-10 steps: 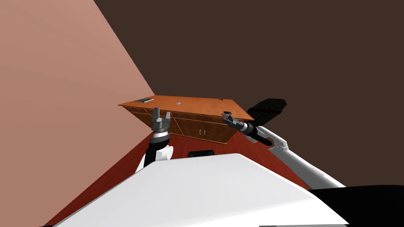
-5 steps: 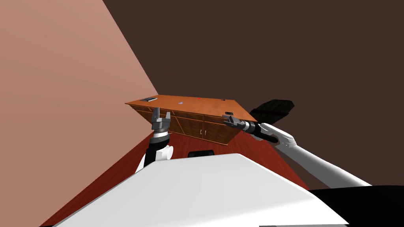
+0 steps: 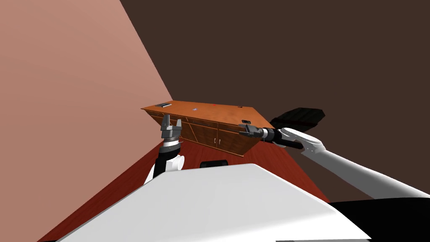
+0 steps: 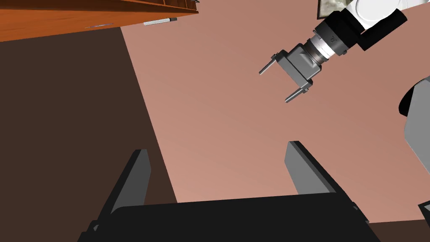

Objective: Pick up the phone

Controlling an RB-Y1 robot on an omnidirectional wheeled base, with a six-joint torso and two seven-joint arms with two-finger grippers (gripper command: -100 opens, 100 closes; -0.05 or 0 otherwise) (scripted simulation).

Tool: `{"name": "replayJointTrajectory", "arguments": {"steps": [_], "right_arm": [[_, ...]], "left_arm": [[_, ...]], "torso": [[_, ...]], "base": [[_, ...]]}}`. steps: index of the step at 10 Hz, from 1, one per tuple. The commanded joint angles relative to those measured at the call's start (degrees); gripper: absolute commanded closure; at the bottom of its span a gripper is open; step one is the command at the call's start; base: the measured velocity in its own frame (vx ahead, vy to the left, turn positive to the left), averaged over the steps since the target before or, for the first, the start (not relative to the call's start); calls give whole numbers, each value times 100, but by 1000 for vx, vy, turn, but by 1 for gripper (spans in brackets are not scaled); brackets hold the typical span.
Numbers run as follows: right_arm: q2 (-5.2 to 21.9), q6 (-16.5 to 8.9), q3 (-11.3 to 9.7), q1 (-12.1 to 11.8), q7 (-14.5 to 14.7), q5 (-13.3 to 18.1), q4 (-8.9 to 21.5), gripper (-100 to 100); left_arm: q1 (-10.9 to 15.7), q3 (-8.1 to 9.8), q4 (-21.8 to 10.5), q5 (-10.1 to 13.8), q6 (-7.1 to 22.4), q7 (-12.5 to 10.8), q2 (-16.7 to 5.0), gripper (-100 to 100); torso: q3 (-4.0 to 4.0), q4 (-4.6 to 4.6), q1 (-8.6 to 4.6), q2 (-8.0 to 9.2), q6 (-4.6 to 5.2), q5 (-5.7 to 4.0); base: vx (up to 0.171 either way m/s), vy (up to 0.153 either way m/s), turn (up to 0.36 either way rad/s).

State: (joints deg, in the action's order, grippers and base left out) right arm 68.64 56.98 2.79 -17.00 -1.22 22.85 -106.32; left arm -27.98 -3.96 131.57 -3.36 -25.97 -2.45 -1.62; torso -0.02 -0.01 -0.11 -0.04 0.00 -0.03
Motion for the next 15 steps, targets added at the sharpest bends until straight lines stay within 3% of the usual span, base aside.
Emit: {"name": "replayJointTrajectory", "arguments": {"steps": [1, 2, 7, 9, 15], "right_arm": [[286, 63, -4, 11, -4, 60, 107, -100], [363, 63, -4, 11, -4, 60, 107, -100], [1259, 229, -43, -21, -74, 436, 579, -100], [1491, 229, -43, -21, -74, 436, 579, -100], [2497, 294, -119, -105, -205, 792, 1006, -100]], "left_arm": [[0, 0, 0, 0, 0, 0, 0, 0], [-1, 0, 0, 0, 0, 0, 0, 0], [-1, 1, 0, 0, 0, 0, 0, 0], [-1, 1, 0, 0, 0, 0, 0, 0], [-1, 0, 0, 0, 0, 0, 0, 0]], "torso": [[0, 0, 0, 0, 0, 0], [-1, 0, -1, -1, 4, -1], [-3, -1, -2, -5, 5, -1], [-4, -2, -1, -8, 4, -1], [-6, -2, -6, -9, 2, -3]], "base": [[2, -29, 89], [5, -13, -18], [10, -28, 138], [9, -23, 40], [16, -37, 127]]}}
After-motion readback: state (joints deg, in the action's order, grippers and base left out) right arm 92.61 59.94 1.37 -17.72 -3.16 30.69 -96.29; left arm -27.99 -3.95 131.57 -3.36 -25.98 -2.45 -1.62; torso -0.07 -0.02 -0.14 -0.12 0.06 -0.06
